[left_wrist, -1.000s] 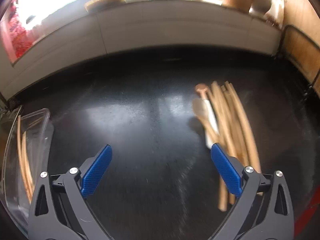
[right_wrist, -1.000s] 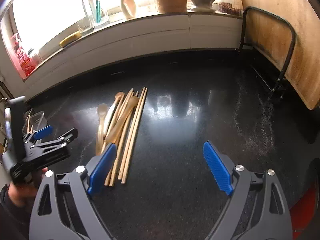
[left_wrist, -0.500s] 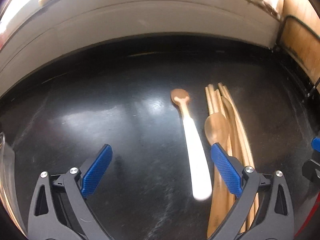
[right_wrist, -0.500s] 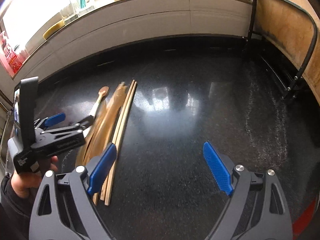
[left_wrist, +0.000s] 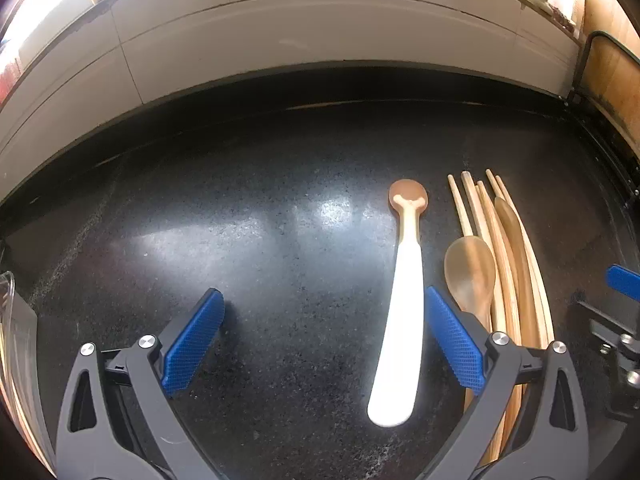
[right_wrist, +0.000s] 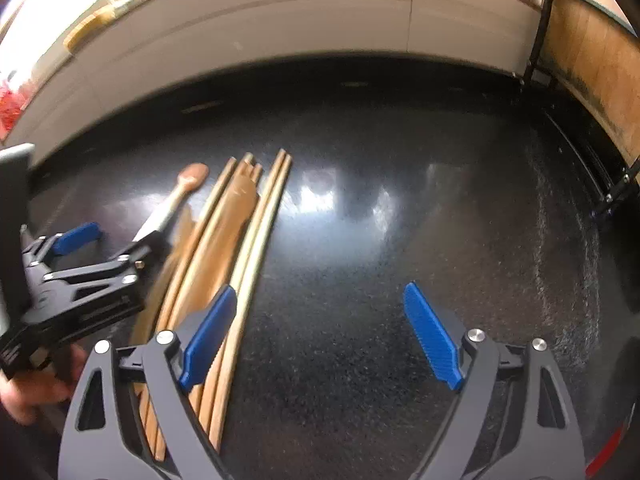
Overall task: Organize utensils
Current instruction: 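Close the left tool on the white-handled spoon while the right tool grasps a chopstick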
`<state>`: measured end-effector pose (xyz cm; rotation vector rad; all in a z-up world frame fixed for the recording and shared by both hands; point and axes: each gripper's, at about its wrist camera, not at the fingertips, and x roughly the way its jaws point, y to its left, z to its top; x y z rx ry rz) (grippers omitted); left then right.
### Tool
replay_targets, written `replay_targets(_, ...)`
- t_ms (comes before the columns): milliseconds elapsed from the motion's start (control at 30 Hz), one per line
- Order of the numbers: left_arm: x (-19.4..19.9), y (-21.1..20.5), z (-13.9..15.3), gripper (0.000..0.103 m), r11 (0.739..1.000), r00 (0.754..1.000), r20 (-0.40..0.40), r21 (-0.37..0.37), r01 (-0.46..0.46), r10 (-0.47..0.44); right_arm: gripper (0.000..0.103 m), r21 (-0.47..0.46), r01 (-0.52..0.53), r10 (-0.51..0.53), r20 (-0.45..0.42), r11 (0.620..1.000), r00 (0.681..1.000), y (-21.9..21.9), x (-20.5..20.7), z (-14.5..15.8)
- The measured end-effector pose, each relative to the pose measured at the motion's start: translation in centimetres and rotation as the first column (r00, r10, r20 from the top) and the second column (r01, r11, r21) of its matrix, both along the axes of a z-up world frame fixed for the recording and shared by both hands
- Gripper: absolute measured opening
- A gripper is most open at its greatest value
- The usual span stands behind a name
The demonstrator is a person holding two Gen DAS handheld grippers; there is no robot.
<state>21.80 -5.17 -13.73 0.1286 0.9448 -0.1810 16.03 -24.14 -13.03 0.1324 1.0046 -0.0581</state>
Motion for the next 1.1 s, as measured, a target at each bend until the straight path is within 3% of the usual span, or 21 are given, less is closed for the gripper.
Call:
replay_targets(533,0.2,-1.2,0.1,0.097,0.995,0.995,0.007,0.001,0.103,-0.103,0.08,-0.037,-0.011,0.011,-0.012,0.999,1.0,-0.9,1.1,-1.1)
replay_targets(767,0.7,-2.2,0.2,0.093,0.989,0.989,0.015,0.0,0.149,-0.149,0.072,-0.057,-0.006,0.005,-0.016,0.998,1.0,-0.6,2.2,-1.4)
replay_targets(833,0.9,-2.5,0.2,0.083,0.985,0.984,0.02,0.001,0.174,-0.174,0.066,-0.054,-0.006,0.005,-0.011,0.999,1.0,-0.9,2.2,-1.3)
replay_targets(900,0.8,-2.9,0.4,0.073,0.981,0.98,0.025,0.002,0.195,-0.195,0.049,-0.052,-0.003,0.003,-0.007,0.999,1.0,-1.1,2.0,-1.1)
replay_targets(967,0.7,-3.4,0.6,0.063,0.977,0.977,0.025,0.006,0.212,-0.212,0.043,-0.052,-0.006,0.006,-0.006,0.999,1.0,-1.4,1.9,-1.0)
replay_targets(1000,0.6,-3.5,0.7,0.052,0.976,0.976,0.027,0.009,0.216,-0.217,0.036,-0.05,-0.01,0.009,-0.006,0.999,1.0,-1.4,1.8,-1.0)
replay_targets(1033,0.5,-3.8,0.7,0.035,0.975,0.975,0.03,0.015,0.221,-0.222,0.034,-0.05,-0.016,0.015,-0.008,0.999,1.0,-1.3,1.7,-0.9)
replay_targets(1100,0.3,-4.4,0.9,0.013,0.975,0.974,0.029,0.035,0.221,-0.223,0.01,-0.042,-0.023,0.023,-0.012,0.999,1.0,-1.3,1.5,-0.8)
